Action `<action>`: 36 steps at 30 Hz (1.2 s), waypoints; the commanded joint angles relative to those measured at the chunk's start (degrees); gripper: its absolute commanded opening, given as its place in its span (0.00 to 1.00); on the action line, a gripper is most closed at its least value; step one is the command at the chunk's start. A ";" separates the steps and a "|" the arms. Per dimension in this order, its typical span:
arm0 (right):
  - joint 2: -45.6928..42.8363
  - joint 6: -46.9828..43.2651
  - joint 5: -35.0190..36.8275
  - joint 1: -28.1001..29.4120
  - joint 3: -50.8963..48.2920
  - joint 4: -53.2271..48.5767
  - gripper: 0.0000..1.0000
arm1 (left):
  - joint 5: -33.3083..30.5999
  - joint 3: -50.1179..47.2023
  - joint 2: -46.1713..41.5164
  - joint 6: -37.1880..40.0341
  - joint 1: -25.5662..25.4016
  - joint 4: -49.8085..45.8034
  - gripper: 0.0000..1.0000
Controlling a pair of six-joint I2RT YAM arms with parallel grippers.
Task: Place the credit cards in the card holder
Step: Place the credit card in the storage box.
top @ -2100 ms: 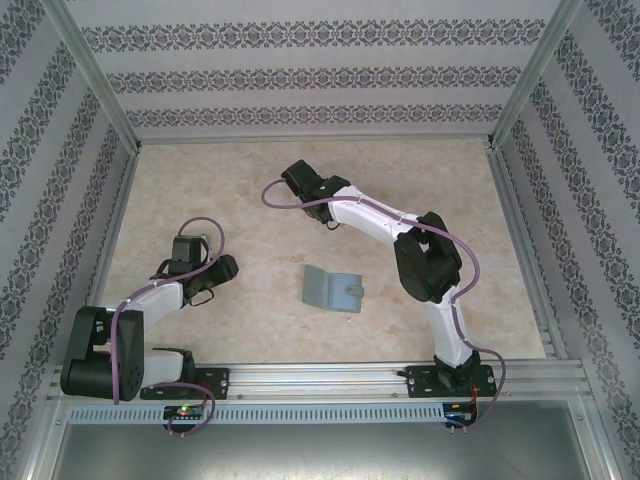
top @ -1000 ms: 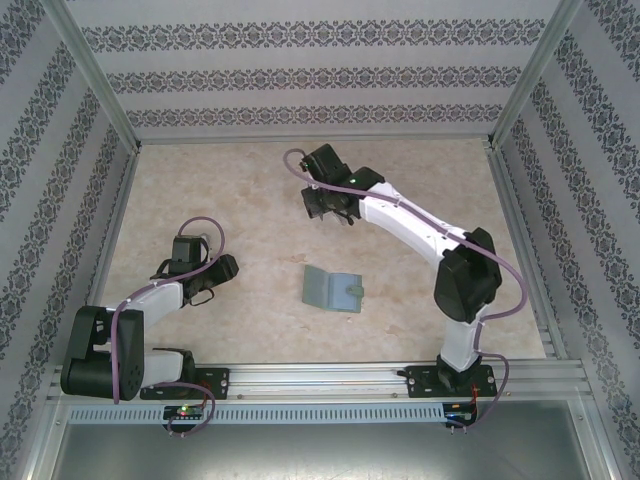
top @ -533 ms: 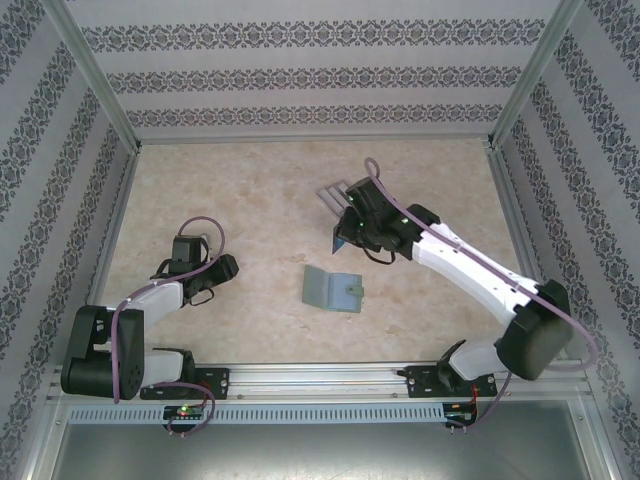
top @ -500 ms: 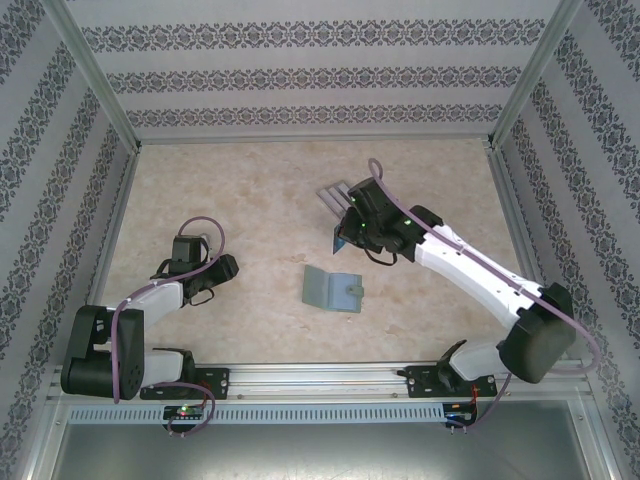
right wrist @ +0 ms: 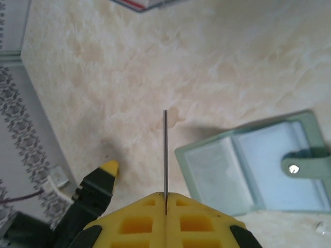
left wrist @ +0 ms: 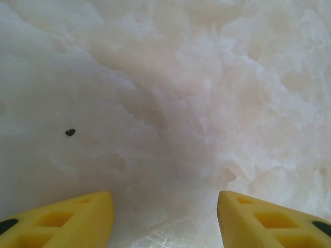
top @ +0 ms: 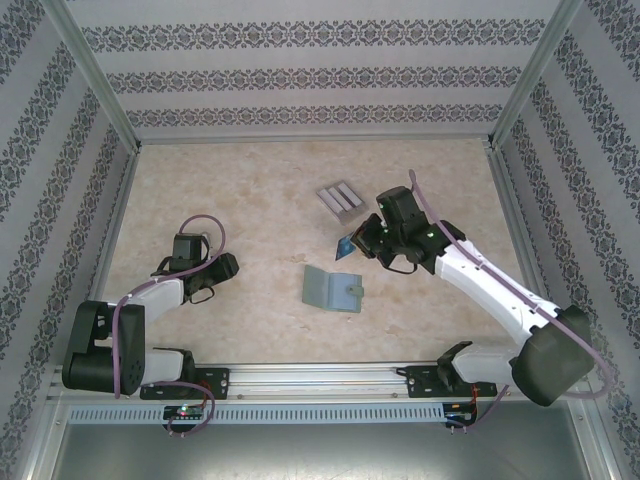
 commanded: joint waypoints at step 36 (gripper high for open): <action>34.07 -73.24 2.80 -10.43 31.45 6.72 0.00 | 0.51 0.38 1.75 1.36 -0.59 -0.12 0.61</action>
